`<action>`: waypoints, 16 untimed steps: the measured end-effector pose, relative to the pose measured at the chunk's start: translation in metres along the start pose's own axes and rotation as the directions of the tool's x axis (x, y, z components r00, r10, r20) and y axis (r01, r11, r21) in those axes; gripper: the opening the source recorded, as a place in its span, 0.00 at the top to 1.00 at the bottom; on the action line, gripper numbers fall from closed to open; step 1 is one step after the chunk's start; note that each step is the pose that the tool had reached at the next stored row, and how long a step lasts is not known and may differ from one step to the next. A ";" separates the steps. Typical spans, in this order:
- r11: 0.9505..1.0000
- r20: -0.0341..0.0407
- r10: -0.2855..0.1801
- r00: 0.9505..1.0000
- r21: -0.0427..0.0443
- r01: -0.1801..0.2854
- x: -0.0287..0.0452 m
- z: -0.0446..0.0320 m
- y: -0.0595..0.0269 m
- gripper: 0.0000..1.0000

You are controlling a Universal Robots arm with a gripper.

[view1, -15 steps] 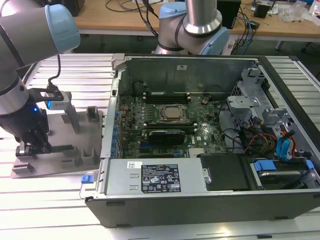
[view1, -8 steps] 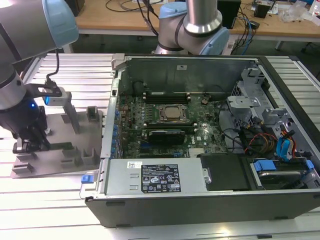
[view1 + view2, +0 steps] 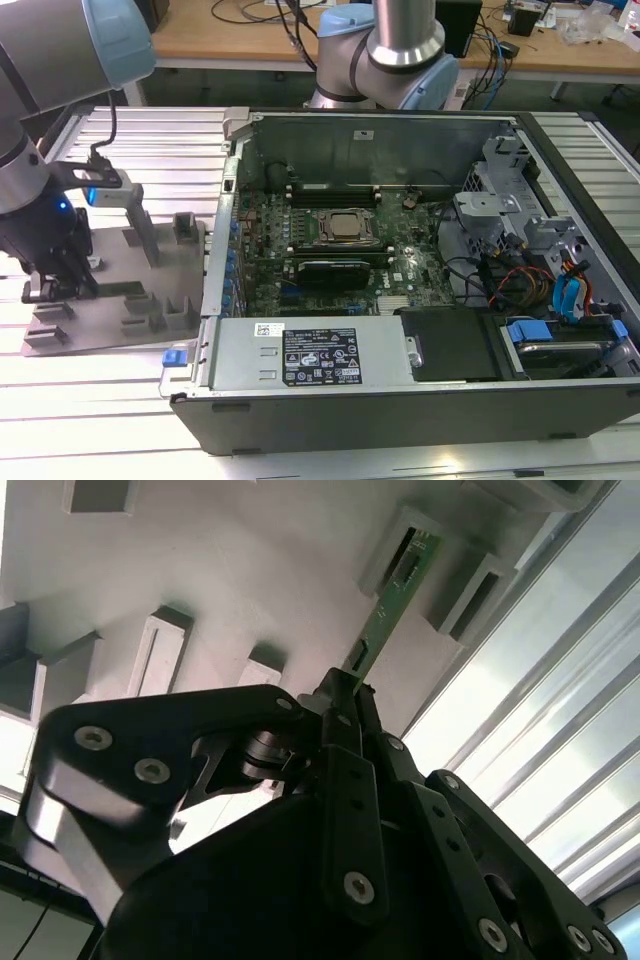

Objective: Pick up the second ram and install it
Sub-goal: 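Pick up the second ram and move it above second insertion slot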

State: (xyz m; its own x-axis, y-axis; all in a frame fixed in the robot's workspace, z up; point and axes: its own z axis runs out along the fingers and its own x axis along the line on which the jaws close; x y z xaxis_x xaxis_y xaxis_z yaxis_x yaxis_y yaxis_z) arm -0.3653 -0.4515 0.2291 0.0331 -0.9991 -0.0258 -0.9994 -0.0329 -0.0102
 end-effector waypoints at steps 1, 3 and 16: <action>1.000 0.000 0.000 1.000 0.000 0.000 0.0000 -0.0009 0.0000 0.89; 1.000 0.000 0.000 1.000 0.000 0.000 0.0000 -0.0019 -0.0001 0.89; 1.000 0.000 0.000 1.000 0.000 0.000 -0.0003 -0.0110 -0.0001 0.89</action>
State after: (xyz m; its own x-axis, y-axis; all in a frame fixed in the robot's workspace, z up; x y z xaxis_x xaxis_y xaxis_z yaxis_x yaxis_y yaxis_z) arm -0.3652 -0.4515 0.2400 0.0331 -0.9991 -0.0257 -0.9994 -0.0329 -0.0102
